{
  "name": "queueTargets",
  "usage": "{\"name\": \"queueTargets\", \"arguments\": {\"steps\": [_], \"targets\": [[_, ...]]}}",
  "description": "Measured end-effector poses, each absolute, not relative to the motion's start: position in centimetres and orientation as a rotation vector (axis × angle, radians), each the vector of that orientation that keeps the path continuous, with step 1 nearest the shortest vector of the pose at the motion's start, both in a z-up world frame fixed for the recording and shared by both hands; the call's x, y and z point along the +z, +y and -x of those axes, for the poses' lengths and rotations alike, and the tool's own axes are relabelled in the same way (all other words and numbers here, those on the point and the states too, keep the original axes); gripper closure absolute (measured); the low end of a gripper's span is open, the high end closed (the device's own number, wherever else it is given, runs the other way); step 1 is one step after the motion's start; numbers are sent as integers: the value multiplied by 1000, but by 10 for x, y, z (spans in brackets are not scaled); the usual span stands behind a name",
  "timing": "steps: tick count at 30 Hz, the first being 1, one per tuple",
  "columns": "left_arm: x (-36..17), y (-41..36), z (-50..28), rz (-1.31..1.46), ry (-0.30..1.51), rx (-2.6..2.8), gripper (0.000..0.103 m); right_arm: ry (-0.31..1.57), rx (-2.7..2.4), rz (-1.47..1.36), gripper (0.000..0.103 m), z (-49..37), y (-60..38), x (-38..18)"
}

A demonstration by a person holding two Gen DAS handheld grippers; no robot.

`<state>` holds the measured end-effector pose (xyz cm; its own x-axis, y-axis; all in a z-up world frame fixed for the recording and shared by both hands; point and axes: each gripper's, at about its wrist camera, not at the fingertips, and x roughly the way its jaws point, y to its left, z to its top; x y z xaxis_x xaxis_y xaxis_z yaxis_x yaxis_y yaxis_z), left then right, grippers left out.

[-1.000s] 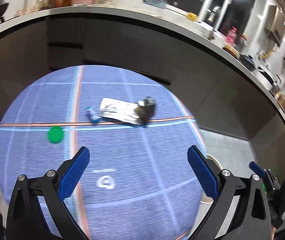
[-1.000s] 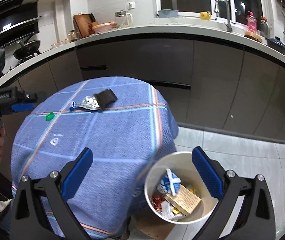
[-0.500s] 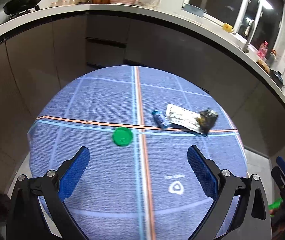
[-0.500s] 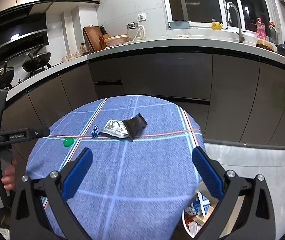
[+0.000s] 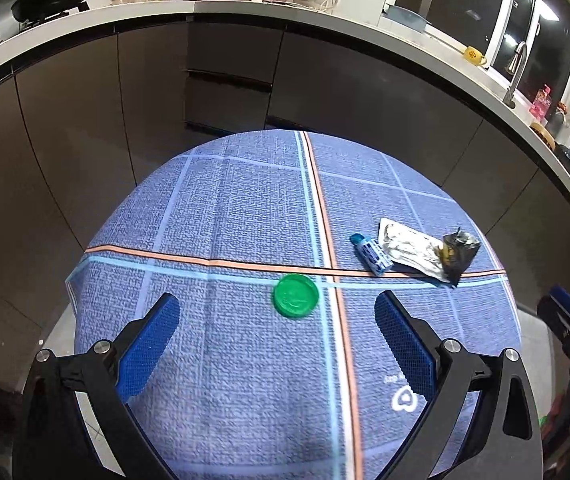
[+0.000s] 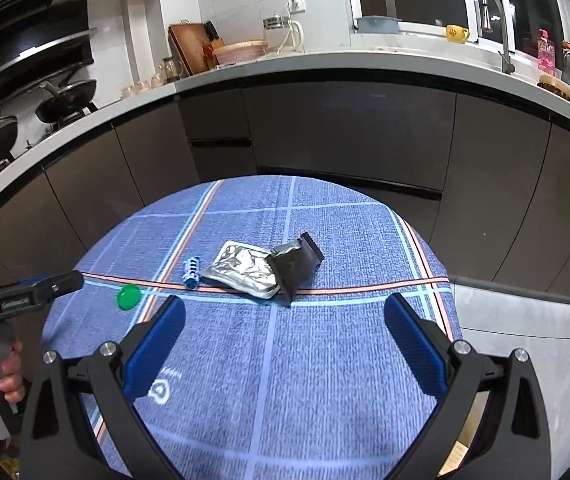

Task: Collect trash
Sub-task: 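Move both open tools back over the table toward the cap and wrapper, then grasp the green bottle cap with the left tool while the right tool grasps the dark wrapper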

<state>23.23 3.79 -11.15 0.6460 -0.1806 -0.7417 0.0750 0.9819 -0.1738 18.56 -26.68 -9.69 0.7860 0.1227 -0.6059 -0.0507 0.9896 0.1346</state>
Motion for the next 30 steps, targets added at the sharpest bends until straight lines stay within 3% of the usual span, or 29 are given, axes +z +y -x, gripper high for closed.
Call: {"name": "queueTargets", "arguments": {"steps": [5,8,16,22,25,27,30], "targets": [[-121,40,-240,109,865,-187,10,703,83,-154,3,-217,-275,-109],[-128,39,-244,99,884,-224,16,727,82,-188,4,-232,-280,-114],[-141,38,-252,101,932,-296,34,759,105,-175,24,-273,-268,-124],[-144,30,-261,74,944,-325,39,793,115,-179,31,-295,-260,-135],[-147,23,-268,47,944,-338,42,814,116,-177,41,-300,-258,-142],[-150,20,-272,35,953,-341,46,825,119,-177,60,-299,-258,-145],[-157,16,-279,35,975,-353,49,811,120,-176,75,-295,-261,-144]]}}
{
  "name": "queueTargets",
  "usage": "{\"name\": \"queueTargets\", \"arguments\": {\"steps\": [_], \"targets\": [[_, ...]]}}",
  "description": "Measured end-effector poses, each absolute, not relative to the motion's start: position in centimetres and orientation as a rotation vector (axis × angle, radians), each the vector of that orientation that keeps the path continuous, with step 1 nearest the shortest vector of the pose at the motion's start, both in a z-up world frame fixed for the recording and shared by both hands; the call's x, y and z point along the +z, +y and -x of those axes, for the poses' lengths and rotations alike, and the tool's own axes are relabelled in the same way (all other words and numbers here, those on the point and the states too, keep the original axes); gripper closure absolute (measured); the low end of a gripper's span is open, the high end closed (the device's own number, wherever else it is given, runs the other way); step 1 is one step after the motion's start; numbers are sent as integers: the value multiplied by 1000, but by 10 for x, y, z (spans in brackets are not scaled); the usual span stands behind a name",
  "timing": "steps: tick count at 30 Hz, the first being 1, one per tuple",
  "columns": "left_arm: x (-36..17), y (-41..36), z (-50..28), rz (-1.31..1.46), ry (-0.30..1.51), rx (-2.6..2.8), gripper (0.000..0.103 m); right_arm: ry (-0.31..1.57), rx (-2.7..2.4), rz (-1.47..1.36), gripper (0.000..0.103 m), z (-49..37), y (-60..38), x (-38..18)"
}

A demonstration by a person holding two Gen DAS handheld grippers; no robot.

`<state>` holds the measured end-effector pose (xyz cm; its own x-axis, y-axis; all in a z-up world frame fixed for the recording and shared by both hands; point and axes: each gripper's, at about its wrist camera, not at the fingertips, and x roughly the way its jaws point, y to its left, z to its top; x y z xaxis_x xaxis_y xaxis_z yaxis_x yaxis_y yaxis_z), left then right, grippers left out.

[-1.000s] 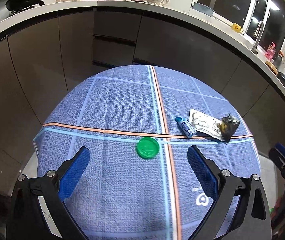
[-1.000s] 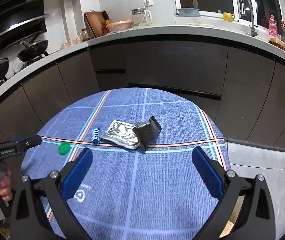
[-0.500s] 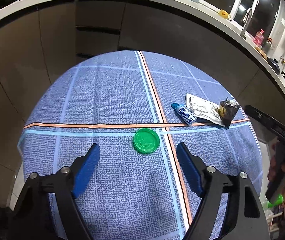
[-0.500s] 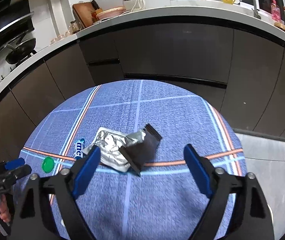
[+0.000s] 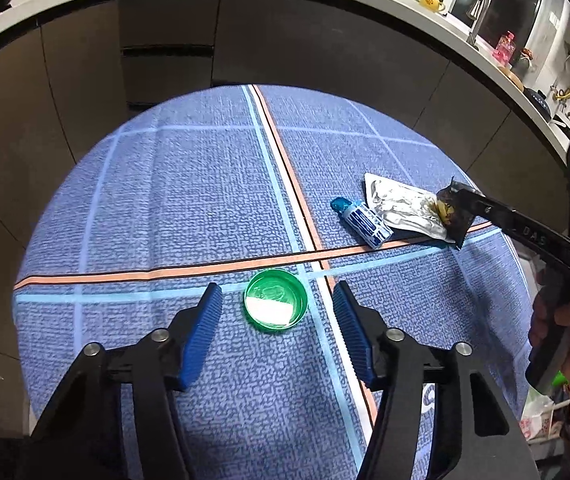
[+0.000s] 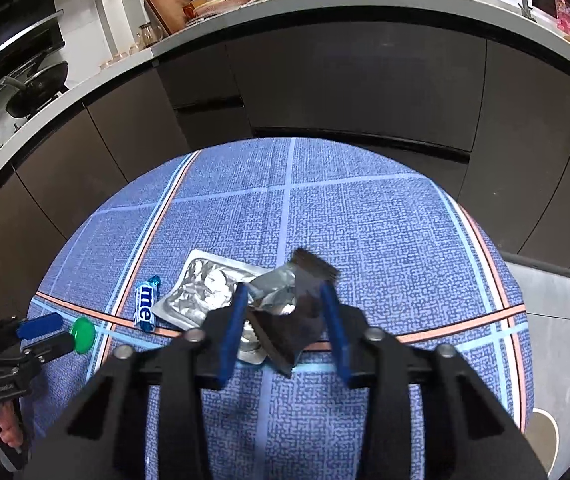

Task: Collect trash
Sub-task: 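Grasp the green bottle cap with the left tool while the right tool grasps the dark wrapper, then carry cap and wrapper over the bin and open both tools to drop them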

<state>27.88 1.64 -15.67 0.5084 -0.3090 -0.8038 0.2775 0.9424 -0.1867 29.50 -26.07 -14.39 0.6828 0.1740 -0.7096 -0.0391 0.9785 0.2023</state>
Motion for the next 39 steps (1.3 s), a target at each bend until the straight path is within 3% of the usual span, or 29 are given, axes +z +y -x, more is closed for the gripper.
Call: {"name": "queueTargets", "arguments": {"steps": [3,5,11,16,26,39], "targets": [[-160,13,-283,26,981,-352,49,803,117,-165,88,-291,-263,-141],[-163,12,-285,24,987,-351,49,800,117,-155,89,-289,-262,-140],[-169,5,-289,-17,987,-338,49,791,94,-103,91,-274,-259,-138],[-171,0,-288,-93,971,-297,68,795,86,-95,92,-263,-261,-137],[-164,5,-277,-62,966,-304,68,775,83,-125,93,-239,-267,-124],[-99,-19,-226,-52,847,-382,68,684,98,-154,93,-189,-280,-82]]}}
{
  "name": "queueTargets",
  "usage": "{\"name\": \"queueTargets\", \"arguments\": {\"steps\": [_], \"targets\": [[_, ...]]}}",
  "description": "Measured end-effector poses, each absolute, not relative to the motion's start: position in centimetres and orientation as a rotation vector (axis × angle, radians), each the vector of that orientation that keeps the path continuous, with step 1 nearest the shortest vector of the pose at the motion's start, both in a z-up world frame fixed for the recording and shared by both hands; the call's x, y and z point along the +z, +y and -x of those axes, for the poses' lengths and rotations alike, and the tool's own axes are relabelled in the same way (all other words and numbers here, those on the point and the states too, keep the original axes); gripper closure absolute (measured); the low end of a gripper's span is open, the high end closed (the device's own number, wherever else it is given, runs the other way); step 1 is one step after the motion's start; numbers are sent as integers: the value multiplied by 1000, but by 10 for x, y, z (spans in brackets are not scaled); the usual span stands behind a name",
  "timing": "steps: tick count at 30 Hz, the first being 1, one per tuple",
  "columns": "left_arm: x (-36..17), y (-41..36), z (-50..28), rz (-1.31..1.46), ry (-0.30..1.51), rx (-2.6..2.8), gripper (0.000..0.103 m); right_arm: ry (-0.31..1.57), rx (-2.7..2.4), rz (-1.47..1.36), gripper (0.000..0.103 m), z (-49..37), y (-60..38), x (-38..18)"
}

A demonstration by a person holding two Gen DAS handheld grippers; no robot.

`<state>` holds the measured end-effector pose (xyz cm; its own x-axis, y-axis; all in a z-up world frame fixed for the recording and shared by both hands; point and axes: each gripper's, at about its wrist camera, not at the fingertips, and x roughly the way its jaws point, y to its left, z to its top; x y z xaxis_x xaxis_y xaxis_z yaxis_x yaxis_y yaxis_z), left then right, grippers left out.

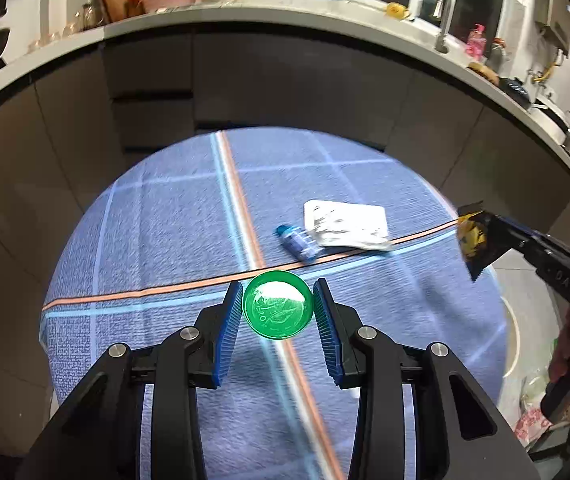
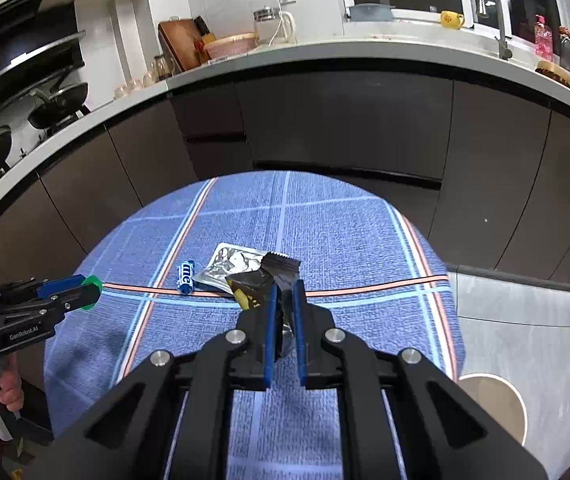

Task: Collect trash
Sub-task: 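Carry cap and wrapper over the bin and open both tools to drop them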

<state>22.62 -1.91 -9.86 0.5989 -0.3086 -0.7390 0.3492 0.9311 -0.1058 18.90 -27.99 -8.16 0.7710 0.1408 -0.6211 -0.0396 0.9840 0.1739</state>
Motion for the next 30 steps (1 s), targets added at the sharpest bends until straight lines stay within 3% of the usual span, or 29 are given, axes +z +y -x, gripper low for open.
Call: {"name": "queueTargets", "arguments": {"steps": [14,30], "targets": [[-62,-102,-177,-108,789,-604,68,598,14,-212,93,-115,-332,-51],[-78,-209,-155,-152,844,-810,68,626,-154,-305,93,-48,-417,-80]]}}
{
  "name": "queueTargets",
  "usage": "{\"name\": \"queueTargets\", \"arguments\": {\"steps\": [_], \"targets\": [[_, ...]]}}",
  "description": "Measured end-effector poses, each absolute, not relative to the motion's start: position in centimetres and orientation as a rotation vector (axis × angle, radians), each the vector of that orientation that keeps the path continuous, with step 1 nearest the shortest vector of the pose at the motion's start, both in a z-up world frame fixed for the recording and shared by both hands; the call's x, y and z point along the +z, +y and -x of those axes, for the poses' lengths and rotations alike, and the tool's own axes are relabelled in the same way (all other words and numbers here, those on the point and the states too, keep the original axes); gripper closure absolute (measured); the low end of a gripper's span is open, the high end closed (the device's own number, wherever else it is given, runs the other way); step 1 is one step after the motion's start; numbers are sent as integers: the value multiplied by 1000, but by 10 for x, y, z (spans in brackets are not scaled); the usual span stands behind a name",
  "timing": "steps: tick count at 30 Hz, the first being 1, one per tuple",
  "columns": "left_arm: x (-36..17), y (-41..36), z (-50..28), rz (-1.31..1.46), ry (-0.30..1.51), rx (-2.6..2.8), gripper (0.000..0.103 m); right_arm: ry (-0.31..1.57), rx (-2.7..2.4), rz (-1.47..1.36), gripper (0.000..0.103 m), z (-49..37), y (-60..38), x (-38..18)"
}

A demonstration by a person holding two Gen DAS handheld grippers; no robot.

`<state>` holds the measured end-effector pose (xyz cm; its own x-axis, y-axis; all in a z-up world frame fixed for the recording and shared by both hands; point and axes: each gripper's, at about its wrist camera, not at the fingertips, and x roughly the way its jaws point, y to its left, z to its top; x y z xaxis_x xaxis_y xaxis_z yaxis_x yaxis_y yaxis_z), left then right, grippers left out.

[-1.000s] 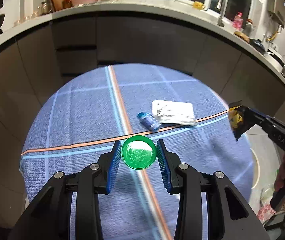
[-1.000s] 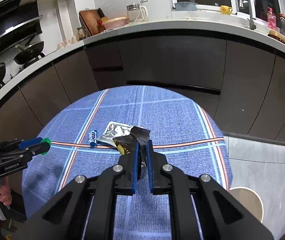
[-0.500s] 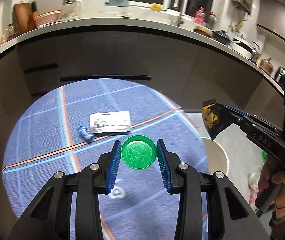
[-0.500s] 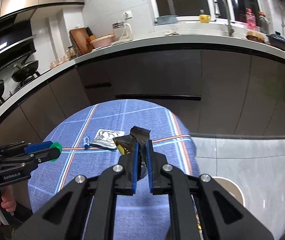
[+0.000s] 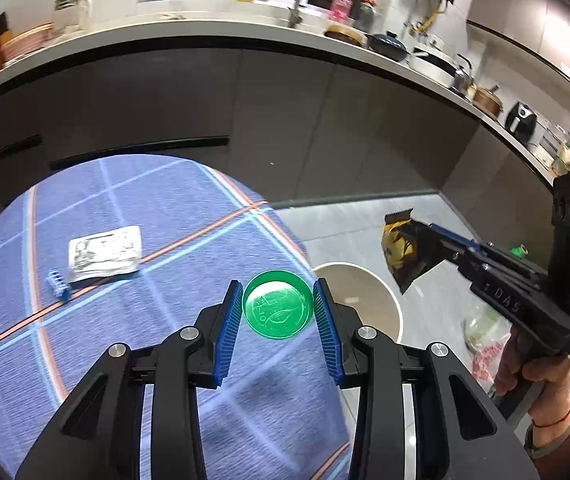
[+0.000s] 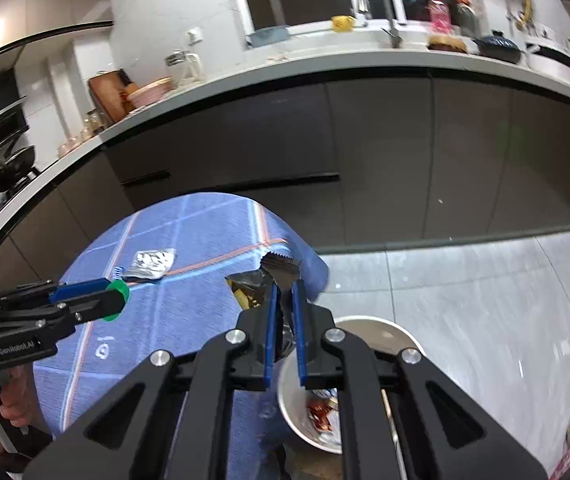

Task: Collect trash
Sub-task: 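Carry cap and wrapper over the bin and open both tools to drop them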

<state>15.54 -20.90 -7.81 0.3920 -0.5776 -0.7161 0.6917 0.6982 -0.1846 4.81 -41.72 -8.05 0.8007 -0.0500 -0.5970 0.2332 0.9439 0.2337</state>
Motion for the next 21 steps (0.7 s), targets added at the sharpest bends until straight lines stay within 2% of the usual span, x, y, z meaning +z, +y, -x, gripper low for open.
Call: {"name": "queueTargets", "arguments": {"steps": [21], "targets": [[-141,-309,-158,-244,977,-964,68,757,-258,-483,93,-31,-477,-169]]}}
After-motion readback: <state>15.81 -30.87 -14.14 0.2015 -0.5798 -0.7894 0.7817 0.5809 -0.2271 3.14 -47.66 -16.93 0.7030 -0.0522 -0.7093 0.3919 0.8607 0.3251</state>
